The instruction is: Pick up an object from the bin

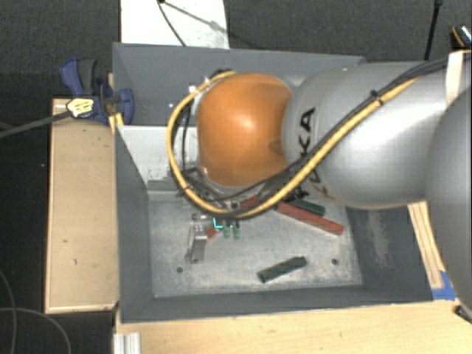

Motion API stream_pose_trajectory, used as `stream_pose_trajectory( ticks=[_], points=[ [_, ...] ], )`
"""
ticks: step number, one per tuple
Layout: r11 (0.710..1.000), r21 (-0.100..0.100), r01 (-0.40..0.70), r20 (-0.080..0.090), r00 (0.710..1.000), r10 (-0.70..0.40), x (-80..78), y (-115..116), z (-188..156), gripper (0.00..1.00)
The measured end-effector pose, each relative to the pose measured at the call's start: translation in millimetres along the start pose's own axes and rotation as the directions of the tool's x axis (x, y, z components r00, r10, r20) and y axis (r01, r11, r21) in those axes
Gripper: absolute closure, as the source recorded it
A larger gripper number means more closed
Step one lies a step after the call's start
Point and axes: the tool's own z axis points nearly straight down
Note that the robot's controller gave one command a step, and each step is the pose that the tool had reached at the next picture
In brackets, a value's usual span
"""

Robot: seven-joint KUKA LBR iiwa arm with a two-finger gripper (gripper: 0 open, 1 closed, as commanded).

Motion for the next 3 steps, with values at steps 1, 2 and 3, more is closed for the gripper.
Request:
stream_pose_trajectory(
  ticks=[1, 2, 3],
  points=[
    [0.997, 0.002, -0.072, 0.002, 0.997, 0.072, -50.5, -63, 139, 0.0],
    [0.999, 0.002, -0.043, 0.004, 0.999, 0.043, -64.0, -100, 150, 0.0],
    [0.999, -0.001, -0.047, 0.004, 0.999, 0.047, -63.5, -97, 149, 1.0]
  ],
)
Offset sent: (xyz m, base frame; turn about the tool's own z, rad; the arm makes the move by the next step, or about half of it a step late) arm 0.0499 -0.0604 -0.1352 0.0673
